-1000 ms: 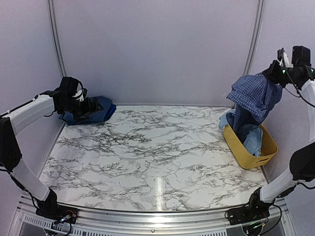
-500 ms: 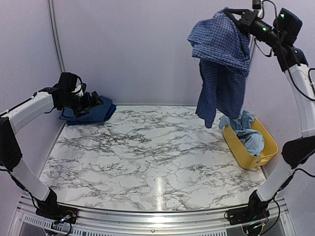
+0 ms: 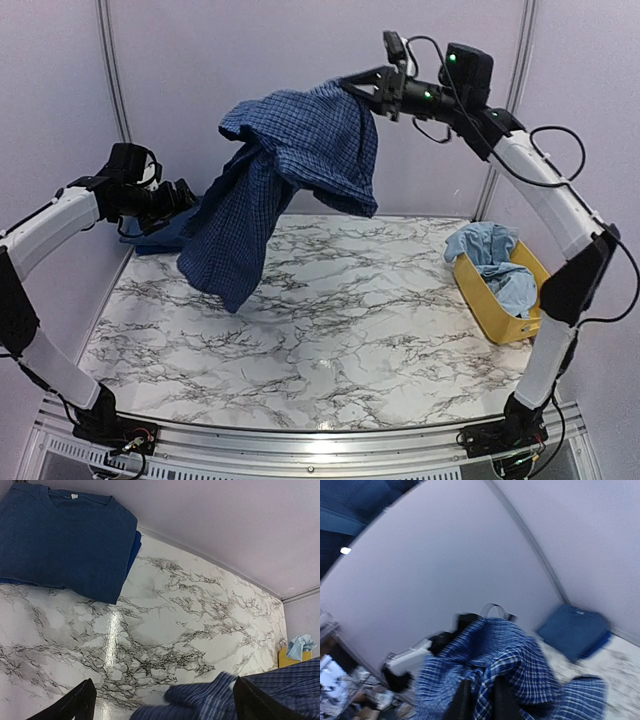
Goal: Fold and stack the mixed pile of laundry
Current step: Place the crumpled T-shirt at the center of the board, then pick up the crumpled T-shirt from the center of the board.
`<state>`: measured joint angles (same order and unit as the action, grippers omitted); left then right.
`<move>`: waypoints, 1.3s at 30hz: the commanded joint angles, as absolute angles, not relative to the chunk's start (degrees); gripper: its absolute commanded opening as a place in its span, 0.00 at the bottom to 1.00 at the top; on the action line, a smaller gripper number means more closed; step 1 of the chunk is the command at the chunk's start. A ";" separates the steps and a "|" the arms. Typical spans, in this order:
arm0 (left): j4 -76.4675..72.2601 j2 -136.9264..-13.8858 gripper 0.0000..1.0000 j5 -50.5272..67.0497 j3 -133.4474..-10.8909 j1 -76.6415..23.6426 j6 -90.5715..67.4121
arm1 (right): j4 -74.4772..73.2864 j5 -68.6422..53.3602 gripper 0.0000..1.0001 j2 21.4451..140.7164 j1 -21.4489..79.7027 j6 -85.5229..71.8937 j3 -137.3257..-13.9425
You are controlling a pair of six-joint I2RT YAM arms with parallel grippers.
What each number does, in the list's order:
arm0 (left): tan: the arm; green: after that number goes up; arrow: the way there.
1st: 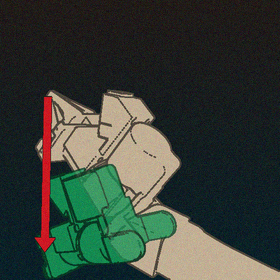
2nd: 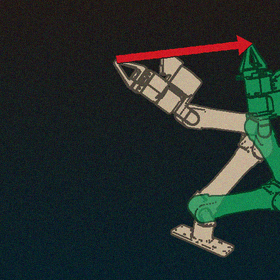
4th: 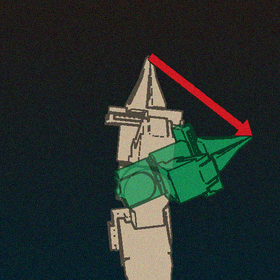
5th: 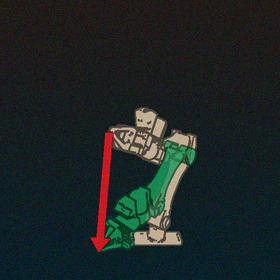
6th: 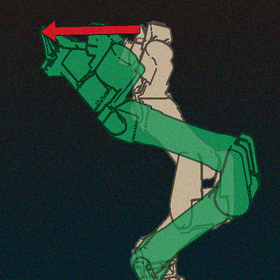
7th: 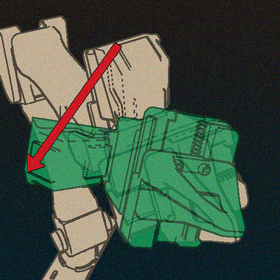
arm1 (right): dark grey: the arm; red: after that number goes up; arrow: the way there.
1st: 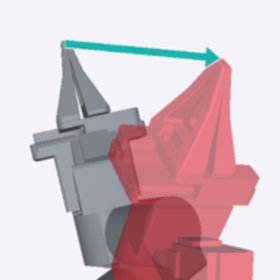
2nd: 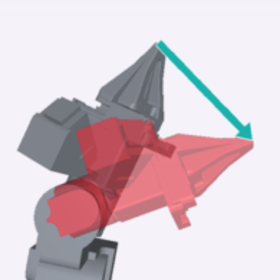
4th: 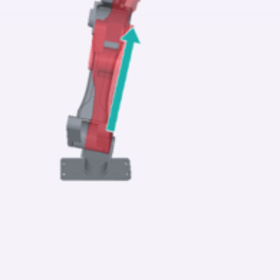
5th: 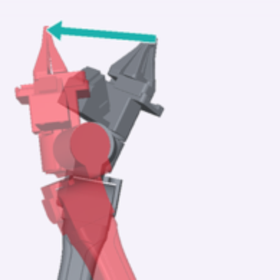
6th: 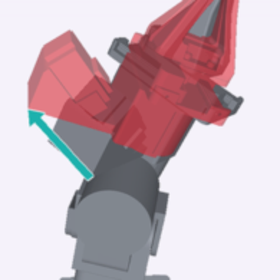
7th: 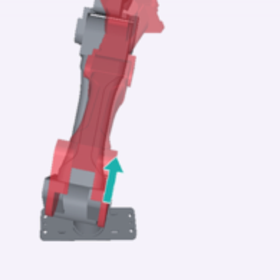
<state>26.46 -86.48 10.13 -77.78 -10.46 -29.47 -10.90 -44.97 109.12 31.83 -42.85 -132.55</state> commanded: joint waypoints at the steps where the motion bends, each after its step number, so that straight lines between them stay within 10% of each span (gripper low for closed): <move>1: 27.77 -81.04 0.99 6.45 -75.04 -9.29 -29.67 | -30.91 -36.82 0.38 92.35 14.81 -25.96 -108.79; 6: 28.05 -77.96 0.99 7.20 -71.65 -9.23 -28.13 | -45.95 -29.29 0.79 90.47 8.91 -15.16 -98.09; 39: 35.54 -80.59 0.91 8.44 -54.90 -20.12 -30.56 | -57.20 -1.04 0.73 125.24 50.74 -0.59 -114.56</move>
